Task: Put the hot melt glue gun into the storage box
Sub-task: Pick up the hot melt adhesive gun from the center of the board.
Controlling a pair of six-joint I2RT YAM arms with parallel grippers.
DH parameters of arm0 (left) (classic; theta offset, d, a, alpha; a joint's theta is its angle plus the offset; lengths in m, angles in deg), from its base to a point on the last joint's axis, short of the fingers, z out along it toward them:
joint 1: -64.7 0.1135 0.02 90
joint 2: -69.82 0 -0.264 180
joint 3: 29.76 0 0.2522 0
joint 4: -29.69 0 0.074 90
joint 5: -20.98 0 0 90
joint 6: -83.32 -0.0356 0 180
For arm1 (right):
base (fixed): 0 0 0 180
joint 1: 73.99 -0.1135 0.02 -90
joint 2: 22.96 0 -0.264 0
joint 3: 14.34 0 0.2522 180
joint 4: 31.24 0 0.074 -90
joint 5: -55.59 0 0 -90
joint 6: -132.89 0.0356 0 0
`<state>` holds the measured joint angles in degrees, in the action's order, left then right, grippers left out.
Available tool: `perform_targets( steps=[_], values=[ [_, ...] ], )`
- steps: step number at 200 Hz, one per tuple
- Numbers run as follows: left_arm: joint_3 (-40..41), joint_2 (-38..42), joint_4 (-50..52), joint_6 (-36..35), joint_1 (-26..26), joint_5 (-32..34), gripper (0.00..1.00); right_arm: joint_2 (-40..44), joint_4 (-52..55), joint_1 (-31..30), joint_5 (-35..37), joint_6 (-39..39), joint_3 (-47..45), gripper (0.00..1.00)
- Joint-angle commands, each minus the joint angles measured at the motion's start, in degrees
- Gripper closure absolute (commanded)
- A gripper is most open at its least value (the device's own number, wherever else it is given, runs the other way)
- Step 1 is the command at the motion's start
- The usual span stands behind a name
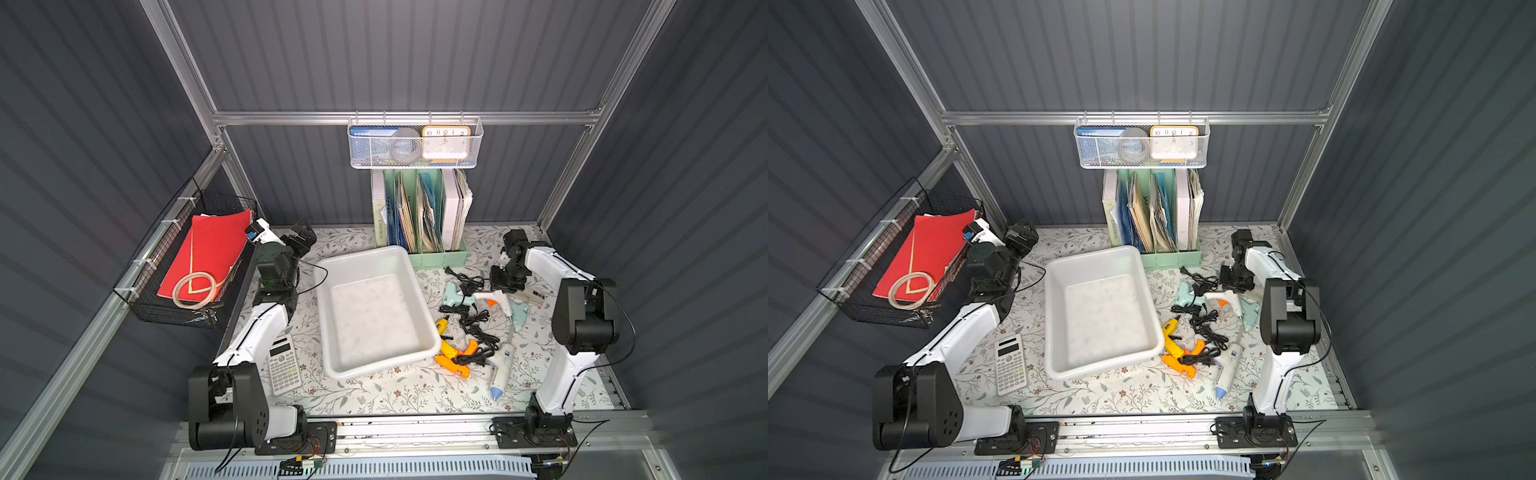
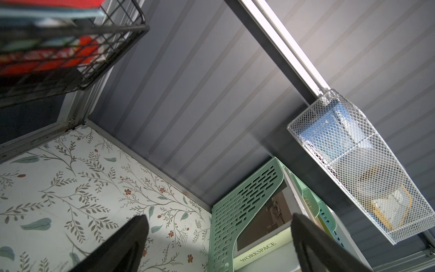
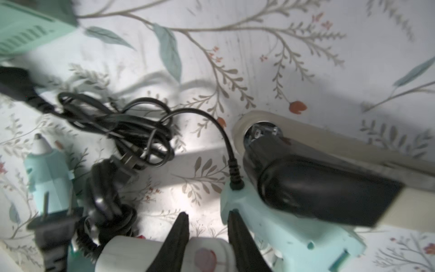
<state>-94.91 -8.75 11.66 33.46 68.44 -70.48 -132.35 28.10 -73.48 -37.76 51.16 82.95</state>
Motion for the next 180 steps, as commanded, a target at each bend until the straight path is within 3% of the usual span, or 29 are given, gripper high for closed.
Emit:
perform_targets(
  steps=[1,5,64,115,180],
  values=[
    [-2.1,-1.4,0.5,-2.2,0.2,-2.3,0.0,4.0,0.1,-0.6,2.3,0.1,0.7,0.97],
    [-2.3,-1.6,0.4,-2.5,0.2,-2.7,0.0,4.6,0.0,-0.7,2.5,0.1,0.7,1.0],
    [-4.8,-5.2,-3.0,-7.2,-0.7,-14.1,0.0,13.0,1.0,-4.7,9.7,-0.1,2.6,1.0],
    [-14.4,-12.2,4.7,-16.6,-8.7,-19.1,0.0,23.4,-3.6,-9.7,17.6,-1.6,2.3,1.0],
    [-22.7,-19.8,4.6,-22.3,-13.9,-33.0,0.0,32.4,-9.8,-12.4,16.7,-1.2,2.7,1.0]
  ],
)
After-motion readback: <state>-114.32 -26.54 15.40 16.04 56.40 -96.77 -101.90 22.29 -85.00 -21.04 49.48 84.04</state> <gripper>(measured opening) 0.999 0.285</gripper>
